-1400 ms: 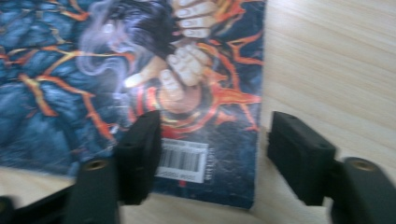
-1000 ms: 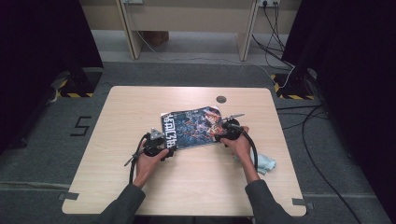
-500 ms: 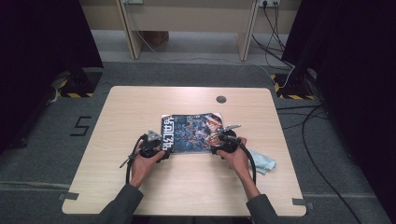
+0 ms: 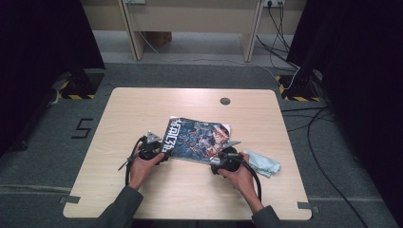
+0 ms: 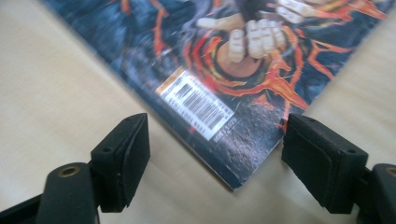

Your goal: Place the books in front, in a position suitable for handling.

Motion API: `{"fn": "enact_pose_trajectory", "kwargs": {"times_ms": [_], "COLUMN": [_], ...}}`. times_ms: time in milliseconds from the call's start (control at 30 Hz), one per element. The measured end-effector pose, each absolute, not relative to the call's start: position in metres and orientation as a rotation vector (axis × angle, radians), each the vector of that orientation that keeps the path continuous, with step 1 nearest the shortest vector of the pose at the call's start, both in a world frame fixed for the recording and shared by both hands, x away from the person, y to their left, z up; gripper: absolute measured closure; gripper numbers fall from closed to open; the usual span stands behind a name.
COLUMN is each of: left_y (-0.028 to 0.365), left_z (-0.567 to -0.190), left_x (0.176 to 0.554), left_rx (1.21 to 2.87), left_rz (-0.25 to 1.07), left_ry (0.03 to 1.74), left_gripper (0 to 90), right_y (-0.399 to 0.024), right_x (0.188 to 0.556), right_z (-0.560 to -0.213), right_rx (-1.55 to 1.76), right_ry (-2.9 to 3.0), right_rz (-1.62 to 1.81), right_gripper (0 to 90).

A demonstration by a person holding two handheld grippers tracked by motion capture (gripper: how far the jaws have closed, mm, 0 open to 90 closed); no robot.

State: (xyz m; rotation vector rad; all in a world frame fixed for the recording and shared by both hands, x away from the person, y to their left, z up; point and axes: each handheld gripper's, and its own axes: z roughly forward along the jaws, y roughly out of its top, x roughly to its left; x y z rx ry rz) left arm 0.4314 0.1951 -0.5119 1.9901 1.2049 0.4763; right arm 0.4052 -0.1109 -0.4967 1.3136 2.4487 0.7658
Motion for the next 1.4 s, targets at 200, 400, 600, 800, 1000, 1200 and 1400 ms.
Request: {"fn": "enact_pose_trajectory", "kwargs": {"times_ms": [200,400,600,800,1000,1200,1400], "left_y": [0.2,0.205,0.206,0.203,0.188,0.176,0.173], "left_z": [-0.511,-0.513,-0.512,-0.503,-0.509,-0.515,-0.519], "left_x": [0.432,0.433,0.431,0.412,0.388,0.372,0.371], "left_rx": [1.993,1.958,1.949,1.932,1.951,1.994,2.046], "left_rz": [0.529,0.505,0.518,0.454,0.32,0.319,0.399], "left_ry": [1.227,1.248,1.268,1.231,1.211,1.192,1.128], "left_gripper": [42.7,42.8,35.6,34.0,29.5,15.7,14.6], "right_y": [-0.097,-0.096,-0.1,-0.114,-0.136,-0.141,-0.133], "right_x": [0.376,0.366,0.363,0.371,0.398,0.429,0.48], "right_z": [-0.499,-0.499,-0.497,-0.486,-0.472,-0.462,-0.457], "right_rx": [1.203,1.218,1.244,1.226,1.212,1.161,1.137], "right_ry": [2.484,2.505,2.519,2.458,2.374,2.382,2.401], "right_rz": [0.752,0.806,0.897,0.976,1.041,1.003,0.96], "right_gripper": [22.6,23.6,28.5,28.2,28.6,28.1,27.8]}}
